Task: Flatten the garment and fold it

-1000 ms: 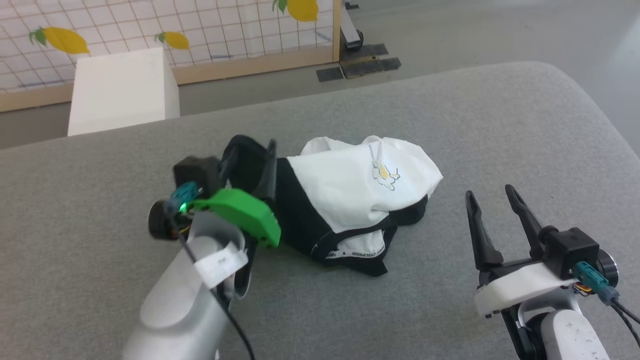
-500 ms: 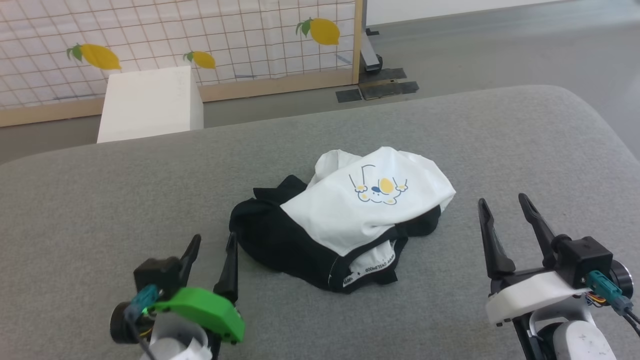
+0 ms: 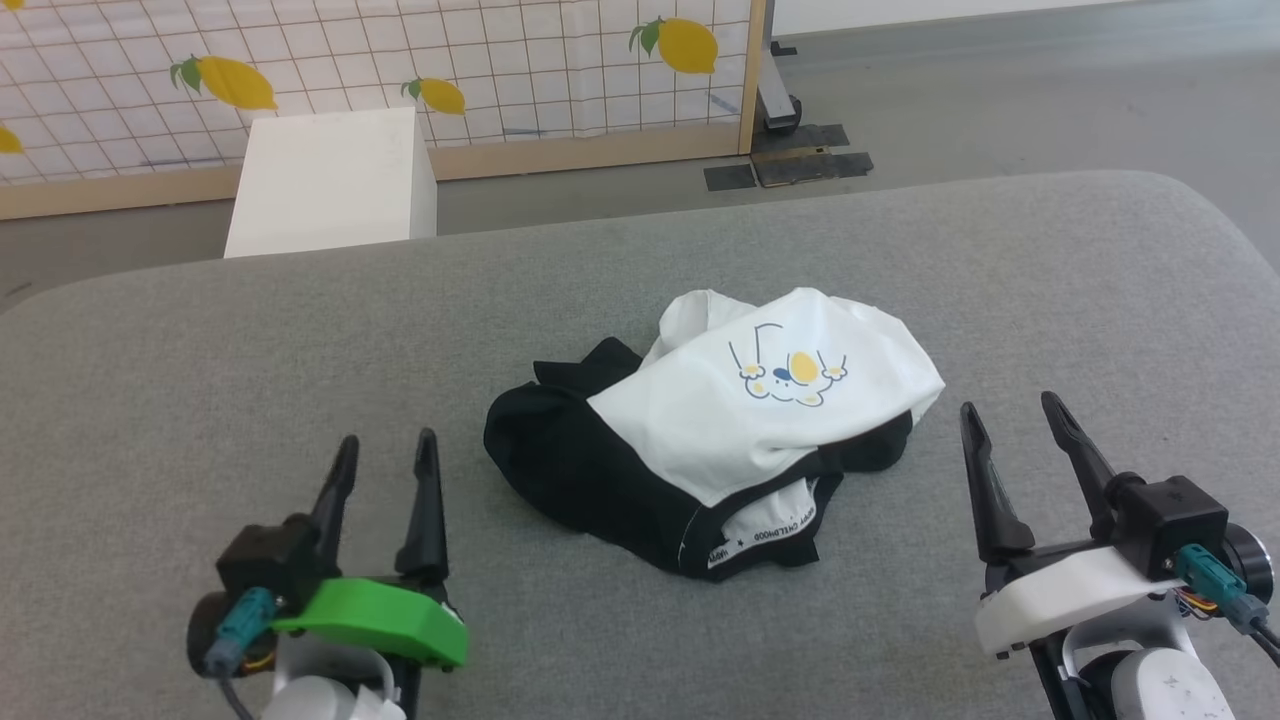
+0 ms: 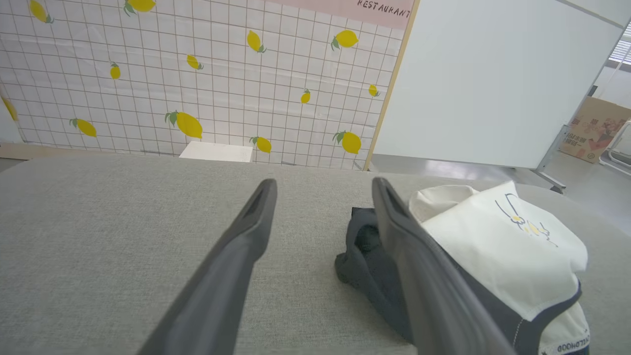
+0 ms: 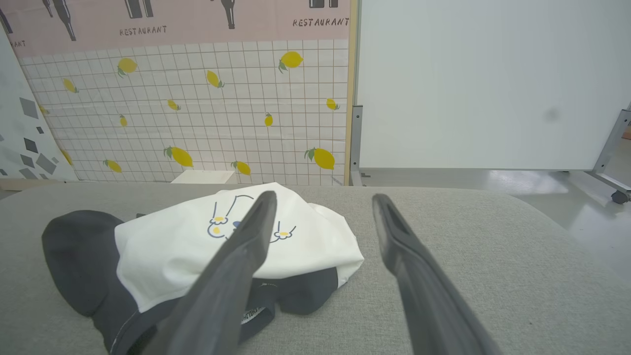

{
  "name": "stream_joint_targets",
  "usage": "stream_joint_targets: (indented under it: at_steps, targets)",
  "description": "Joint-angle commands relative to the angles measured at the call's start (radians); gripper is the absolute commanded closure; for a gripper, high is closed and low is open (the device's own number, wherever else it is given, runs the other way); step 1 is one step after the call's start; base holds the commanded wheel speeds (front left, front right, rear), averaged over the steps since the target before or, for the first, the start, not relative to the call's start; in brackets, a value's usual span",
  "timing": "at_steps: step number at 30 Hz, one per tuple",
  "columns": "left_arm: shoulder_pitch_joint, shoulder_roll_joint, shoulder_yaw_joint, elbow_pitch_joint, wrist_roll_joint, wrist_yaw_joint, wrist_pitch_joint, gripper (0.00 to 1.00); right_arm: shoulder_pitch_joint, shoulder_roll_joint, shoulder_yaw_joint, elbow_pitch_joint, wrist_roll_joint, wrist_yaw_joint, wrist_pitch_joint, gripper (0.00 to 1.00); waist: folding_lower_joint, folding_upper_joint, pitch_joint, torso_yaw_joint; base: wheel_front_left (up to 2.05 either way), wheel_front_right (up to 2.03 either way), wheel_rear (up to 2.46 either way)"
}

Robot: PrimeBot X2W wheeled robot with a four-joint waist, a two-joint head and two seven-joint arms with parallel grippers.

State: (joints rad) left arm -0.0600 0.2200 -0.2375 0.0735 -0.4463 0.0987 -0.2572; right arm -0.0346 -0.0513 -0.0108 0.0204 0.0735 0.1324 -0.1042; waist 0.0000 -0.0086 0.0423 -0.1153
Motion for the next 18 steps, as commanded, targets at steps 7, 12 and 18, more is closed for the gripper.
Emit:
stream_joint_targets:
  at_steps: [7, 12, 18]
  targets:
    - [-0.132, -0.058, -0.037, 0.243, 0.040, -0.074, 0.010, 0.00, -0.004, 0.001, 0.023, -0.003, -0.006, -0.002, 0.003, 0.00, 0.0000, 0.0083, 0.022, -0.024, 0.00, 0.00, 0.00]
    - [-0.245, -0.083, -0.042, 0.406, 0.026, -0.068, 0.071, 0.00, -0.010, 0.001, 0.040, 0.005, 0.002, -0.002, -0.001, 0.00, 0.0000, 0.0083, 0.034, -0.050, 0.00, 0.00, 0.00]
    - [-0.346, -0.087, -0.019, 0.580, 0.001, -0.029, 0.162, 0.00, -0.018, 0.001, 0.053, 0.021, 0.010, -0.002, -0.010, 0.00, 0.0000, 0.0083, 0.043, -0.082, 0.00, 0.00, 0.00]
